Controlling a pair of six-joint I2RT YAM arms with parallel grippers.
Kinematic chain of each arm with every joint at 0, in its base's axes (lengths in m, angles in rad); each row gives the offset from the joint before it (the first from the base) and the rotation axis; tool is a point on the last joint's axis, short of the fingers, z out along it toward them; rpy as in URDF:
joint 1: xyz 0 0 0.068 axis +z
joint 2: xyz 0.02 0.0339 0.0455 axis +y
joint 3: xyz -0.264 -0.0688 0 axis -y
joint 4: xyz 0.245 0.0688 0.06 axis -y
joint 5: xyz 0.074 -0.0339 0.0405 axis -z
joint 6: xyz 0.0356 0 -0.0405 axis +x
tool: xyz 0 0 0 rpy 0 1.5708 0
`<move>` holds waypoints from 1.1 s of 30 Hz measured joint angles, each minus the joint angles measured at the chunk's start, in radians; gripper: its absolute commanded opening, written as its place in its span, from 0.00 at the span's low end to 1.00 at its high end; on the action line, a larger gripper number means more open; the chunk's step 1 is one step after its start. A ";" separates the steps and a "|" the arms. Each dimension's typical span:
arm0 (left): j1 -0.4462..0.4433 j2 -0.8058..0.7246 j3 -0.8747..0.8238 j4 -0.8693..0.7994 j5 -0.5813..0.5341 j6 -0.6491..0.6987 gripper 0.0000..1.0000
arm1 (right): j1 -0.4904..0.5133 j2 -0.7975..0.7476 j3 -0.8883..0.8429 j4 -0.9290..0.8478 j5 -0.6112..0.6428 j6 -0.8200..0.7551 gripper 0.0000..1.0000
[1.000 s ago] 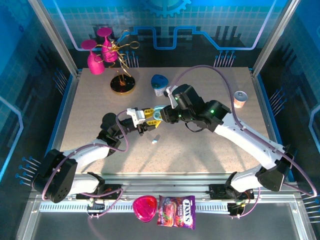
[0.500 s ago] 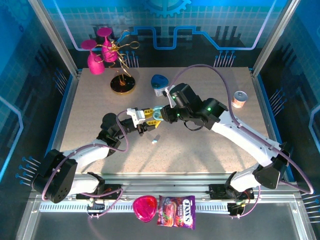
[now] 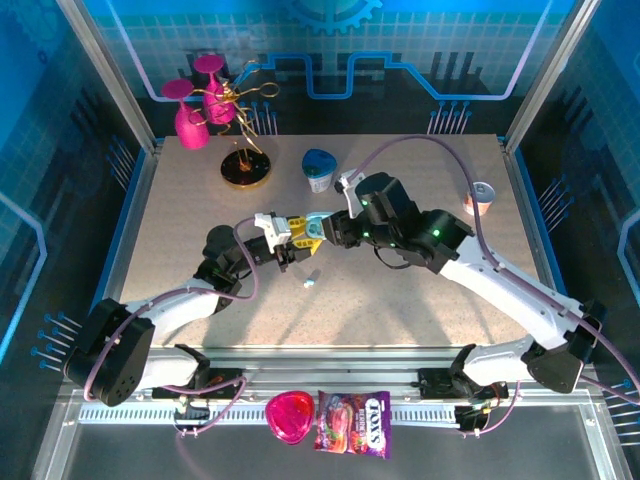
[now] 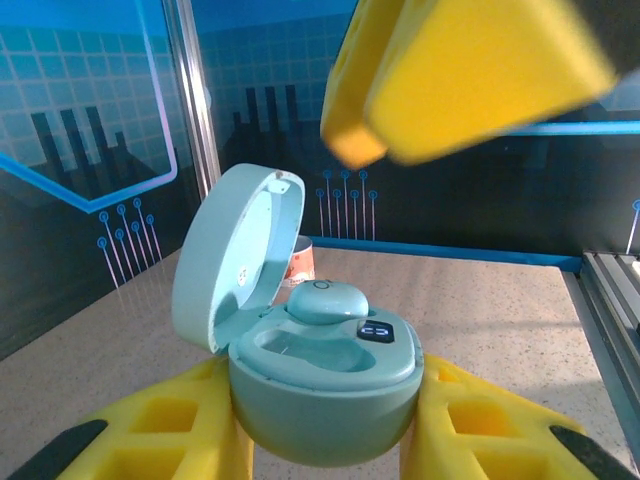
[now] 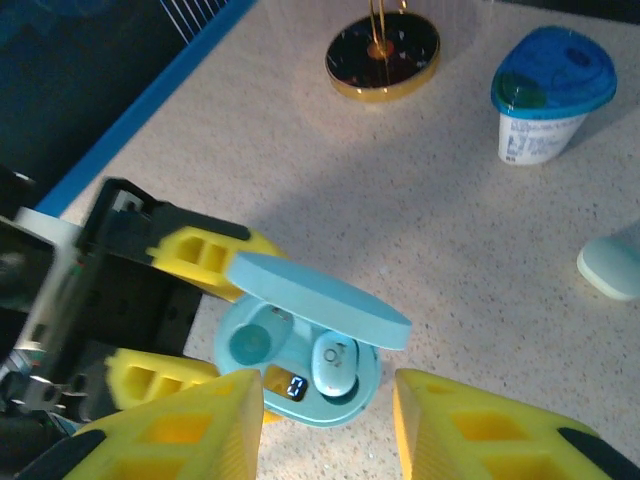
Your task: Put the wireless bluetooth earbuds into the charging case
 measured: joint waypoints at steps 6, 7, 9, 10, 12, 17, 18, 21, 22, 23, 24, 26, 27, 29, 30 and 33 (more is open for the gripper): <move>0.000 -0.016 0.001 -0.044 -0.019 0.000 0.31 | 0.000 0.000 -0.016 0.031 -0.003 0.005 0.36; 0.000 -0.019 0.001 -0.046 -0.019 -0.001 0.31 | 0.000 0.003 -0.016 0.032 -0.008 0.007 0.36; 0.000 -0.024 0.001 -0.047 -0.020 -0.004 0.31 | 0.000 0.012 -0.016 0.036 -0.016 0.008 0.36; 0.000 -0.026 0.001 -0.048 -0.021 -0.007 0.31 | 0.000 0.017 -0.016 0.038 -0.019 0.008 0.36; 0.000 -0.029 0.001 -0.053 -0.026 -0.013 0.31 | 0.000 0.026 -0.016 0.040 -0.029 0.011 0.36; 0.000 -0.029 0.005 -0.060 -0.031 -0.029 0.31 | 0.000 0.046 -0.013 0.041 -0.038 0.017 0.34; 0.000 -0.029 0.007 -0.060 -0.031 -0.033 0.31 | 0.000 0.053 -0.012 0.039 -0.038 0.019 0.34; 0.000 -0.029 0.008 -0.061 -0.034 -0.045 0.31 | 0.000 0.070 -0.010 0.035 -0.038 0.022 0.32; 0.000 -0.029 0.008 -0.061 -0.034 -0.049 0.31 | 0.000 0.074 -0.010 0.034 -0.038 0.023 0.31; 0.000 -0.029 0.008 -0.061 -0.034 -0.051 0.31 | 0.000 0.077 -0.010 0.033 -0.038 0.023 0.31; 0.000 -0.029 0.009 -0.061 -0.034 -0.052 0.31 | 0.000 0.080 -0.010 0.032 -0.037 0.023 0.30; 0.000 -0.030 0.010 -0.061 -0.034 -0.052 0.31 | 0.000 0.086 -0.004 0.023 -0.033 0.023 0.30; 0.000 -0.030 0.010 -0.061 -0.034 -0.052 0.31 | 0.000 0.088 0.000 0.021 -0.030 0.023 0.30; 0.000 -0.033 0.010 -0.064 -0.034 -0.052 0.31 | 0.000 0.091 0.004 0.019 -0.021 0.023 0.29; 0.000 -0.035 0.010 -0.064 -0.034 -0.052 0.31 | 0.000 0.093 0.006 0.016 -0.015 0.023 0.29; 0.000 -0.042 0.010 -0.065 -0.034 -0.052 0.31 | 0.000 0.100 0.009 0.014 -0.011 0.023 0.28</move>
